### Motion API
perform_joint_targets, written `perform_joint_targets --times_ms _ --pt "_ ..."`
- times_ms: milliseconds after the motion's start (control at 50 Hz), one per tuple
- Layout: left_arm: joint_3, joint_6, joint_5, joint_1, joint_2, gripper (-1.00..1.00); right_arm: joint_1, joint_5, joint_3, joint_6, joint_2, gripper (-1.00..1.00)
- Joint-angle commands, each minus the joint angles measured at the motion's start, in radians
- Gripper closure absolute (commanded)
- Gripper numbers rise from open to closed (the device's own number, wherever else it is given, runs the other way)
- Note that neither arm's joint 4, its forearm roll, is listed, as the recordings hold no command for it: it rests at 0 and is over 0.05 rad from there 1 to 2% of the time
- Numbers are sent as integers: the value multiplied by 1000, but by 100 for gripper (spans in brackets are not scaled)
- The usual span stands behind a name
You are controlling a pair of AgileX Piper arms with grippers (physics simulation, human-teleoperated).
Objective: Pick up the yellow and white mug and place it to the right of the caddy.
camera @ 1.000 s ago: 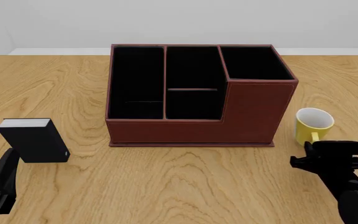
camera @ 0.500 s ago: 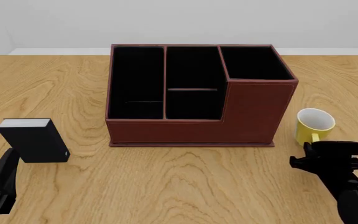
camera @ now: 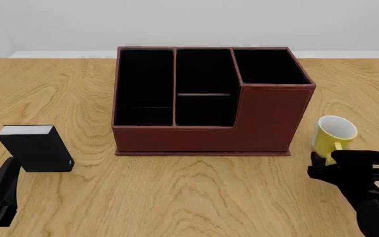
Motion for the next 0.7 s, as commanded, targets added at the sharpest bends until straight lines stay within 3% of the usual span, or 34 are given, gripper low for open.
perform_joint_targets --times_ms 20,200,700 --pt "0 0 0 0 0 -100 -7 0 4 -8 -5 -100" --pt "0 0 0 0 0 -100 -11 0 35 -9 -42 -100" --pt "0 0 0 0 0 -100 0 33 206 -51 -334 -100"
